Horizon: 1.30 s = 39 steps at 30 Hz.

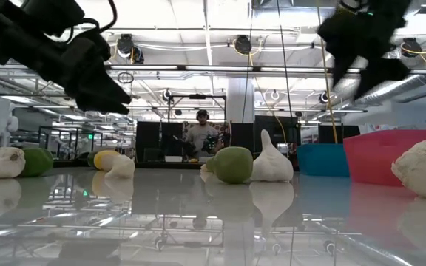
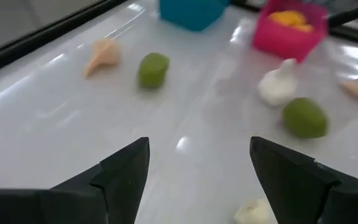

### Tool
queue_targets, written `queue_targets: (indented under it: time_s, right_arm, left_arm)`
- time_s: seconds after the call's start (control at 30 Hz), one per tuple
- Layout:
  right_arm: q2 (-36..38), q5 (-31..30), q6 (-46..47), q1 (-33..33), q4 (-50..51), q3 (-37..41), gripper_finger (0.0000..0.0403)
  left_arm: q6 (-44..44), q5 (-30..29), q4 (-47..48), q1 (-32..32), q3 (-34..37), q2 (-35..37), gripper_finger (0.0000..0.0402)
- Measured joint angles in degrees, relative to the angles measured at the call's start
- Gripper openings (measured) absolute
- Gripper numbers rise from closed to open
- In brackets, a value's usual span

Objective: Sort produce into baskets
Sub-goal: Put the yellow lemon into the pink bin

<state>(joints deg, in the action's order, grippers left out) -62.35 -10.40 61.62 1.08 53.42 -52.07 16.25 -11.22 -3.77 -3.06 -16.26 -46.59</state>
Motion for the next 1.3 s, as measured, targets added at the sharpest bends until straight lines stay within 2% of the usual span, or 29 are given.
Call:
queue_targets:
  time_s: [0.07,0.2,0.37,0.5,0.67,0.9,1.07,1.3]
  right_arm:
    - [-0.82,-1.65,-4.03,1.64,-8.35,-0.18,0.0267]
    - [-5.61,-1.09,-12.61,5.11,-24.8,-0.18,0.0267]
    - [-16.19,5.18,-20.9,10.15,-42.89,-0.16,0.0267]
    - [-25.86,8.46,-25.0,13.2,-53.28,-2.46,0.0267]
    - [-39.04,8.85,-31.28,14.44,-54.3,-14.24,0.0267]
    - [-58.0,9.59,-40.95,14.47,-53.53,-38.16,0.0267]
    - [-70.83,13.55,-45.62,14.61,-48.35,-55.8,0.0267]
    - [-84.76,13.32,-50.21,13.56,-44.6,-75.25,0.0267]
  left_arm:
    - [0.25,-1.32,4.44,-0.39,-1.86,0.01,0.0286]
    - [0.23,-2.45,9.01,-0.45,-4.25,0.0,0.0286]
    - [3.62,-3.21,12.1,-0.45,-5.26,0.02,0.0286]
    - [9.76,-10.71,20.46,-0.88,-6.53,0.02,0.0286]
    - [15.59,-18.5,30.43,-1.62,-7.49,0.02,0.0286]
    - [16.41,-21.96,31.82,-3.52,-7.49,0.02,0.0286]
    - [17.0,-27.35,35.01,-4.7,-7.51,0.0,0.0286]
    - [24.27,-44.87,40.49,-6.28,-7.51,0.02,0.0286]
